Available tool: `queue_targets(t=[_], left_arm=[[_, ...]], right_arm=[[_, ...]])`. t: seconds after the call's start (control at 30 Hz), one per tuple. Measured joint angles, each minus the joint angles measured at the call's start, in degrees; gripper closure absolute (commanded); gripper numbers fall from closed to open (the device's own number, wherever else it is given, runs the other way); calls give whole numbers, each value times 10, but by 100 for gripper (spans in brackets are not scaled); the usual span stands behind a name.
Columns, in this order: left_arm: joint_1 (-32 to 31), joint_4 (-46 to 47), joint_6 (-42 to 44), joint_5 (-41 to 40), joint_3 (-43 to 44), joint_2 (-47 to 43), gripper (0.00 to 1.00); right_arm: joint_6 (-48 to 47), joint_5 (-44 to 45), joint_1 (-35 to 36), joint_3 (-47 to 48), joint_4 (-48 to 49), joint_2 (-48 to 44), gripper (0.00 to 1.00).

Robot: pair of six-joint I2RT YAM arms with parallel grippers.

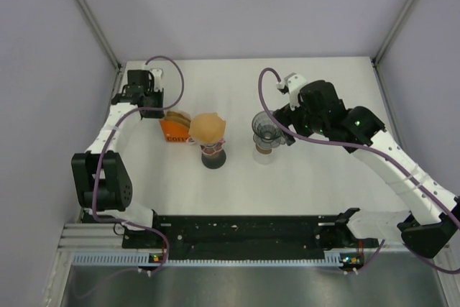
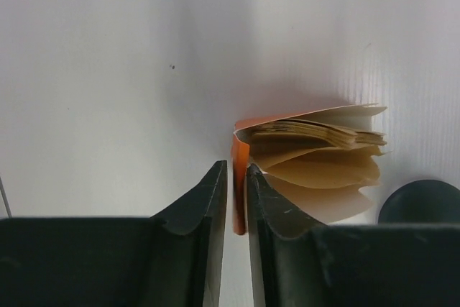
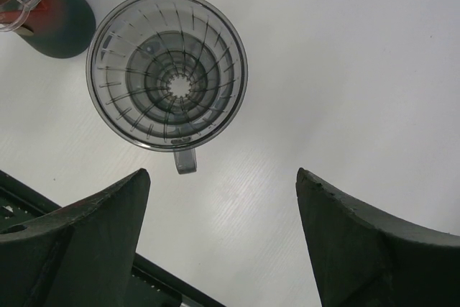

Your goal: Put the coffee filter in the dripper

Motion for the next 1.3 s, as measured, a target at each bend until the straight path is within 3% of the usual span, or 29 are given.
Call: queue_targets(t=[0.1, 0.5, 0.77, 1.1, 1.3], left_arm=[[-2, -5, 1, -2, 5, 1, 100], [7, -58, 29, 12, 19, -6, 100], [33, -94, 79, 48, 2, -148, 100], [41, -222, 112, 95, 79, -230, 100], [42, -284, 125, 100, 120, -285, 100]], right_arm=[[1, -1, 0, 0, 0, 0, 18], [-12, -33, 4, 38, -10, 24, 20], [-42, -52, 40, 144, 16, 40, 24], [-102, -38, 239, 254, 69, 144, 37], [-121, -61, 315, 296, 94, 230, 59]])
